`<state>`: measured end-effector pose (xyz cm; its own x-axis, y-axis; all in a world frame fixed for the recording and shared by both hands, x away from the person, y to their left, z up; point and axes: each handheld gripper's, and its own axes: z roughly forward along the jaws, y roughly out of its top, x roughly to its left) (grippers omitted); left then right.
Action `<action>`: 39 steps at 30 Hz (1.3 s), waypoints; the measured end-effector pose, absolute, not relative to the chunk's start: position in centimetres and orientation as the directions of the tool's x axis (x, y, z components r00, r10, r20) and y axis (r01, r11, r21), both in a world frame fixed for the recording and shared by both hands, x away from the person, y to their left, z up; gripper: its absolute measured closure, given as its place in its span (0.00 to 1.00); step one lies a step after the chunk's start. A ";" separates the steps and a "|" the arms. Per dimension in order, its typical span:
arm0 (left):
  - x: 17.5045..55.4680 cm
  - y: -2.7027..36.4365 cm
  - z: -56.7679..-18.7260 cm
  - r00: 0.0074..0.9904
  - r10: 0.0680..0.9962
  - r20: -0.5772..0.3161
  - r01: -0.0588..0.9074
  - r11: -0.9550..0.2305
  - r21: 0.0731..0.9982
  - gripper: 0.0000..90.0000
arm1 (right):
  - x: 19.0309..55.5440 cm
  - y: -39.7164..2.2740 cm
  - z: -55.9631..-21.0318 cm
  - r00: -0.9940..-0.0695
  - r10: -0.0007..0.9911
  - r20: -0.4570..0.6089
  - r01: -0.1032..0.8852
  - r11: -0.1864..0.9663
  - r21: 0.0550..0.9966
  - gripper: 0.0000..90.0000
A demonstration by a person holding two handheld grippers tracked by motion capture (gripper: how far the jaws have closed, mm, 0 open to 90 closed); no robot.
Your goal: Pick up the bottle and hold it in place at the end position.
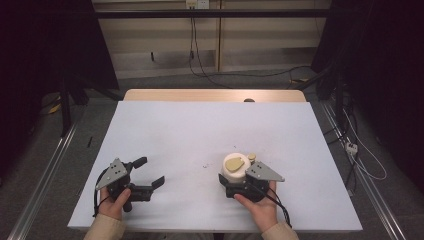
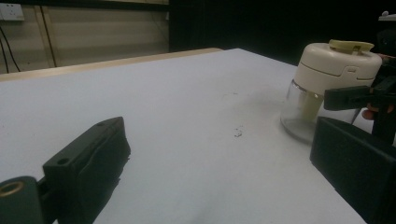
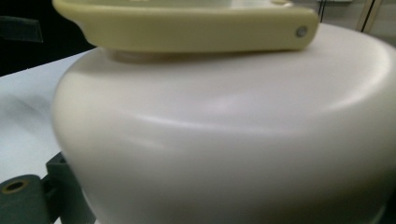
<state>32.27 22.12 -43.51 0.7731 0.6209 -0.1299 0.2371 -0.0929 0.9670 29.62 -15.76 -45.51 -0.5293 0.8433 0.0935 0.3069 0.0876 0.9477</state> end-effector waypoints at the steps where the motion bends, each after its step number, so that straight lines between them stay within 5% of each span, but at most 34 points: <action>1: 32.3 22.1 -43.5 0.773 0.621 -0.129 0.236 -0.094 0.967 0.04 | 29.6 -15.8 -45.5 -0.529 0.843 0.097 0.309 0.085 0.947 0.06; 39: 32.4 22.5 -43.4 0.772 0.625 -0.113 0.214 -0.088 0.973 0.04 | 34.3 -13.6 -44.1 -0.555 0.824 0.114 0.257 0.040 0.966 0.07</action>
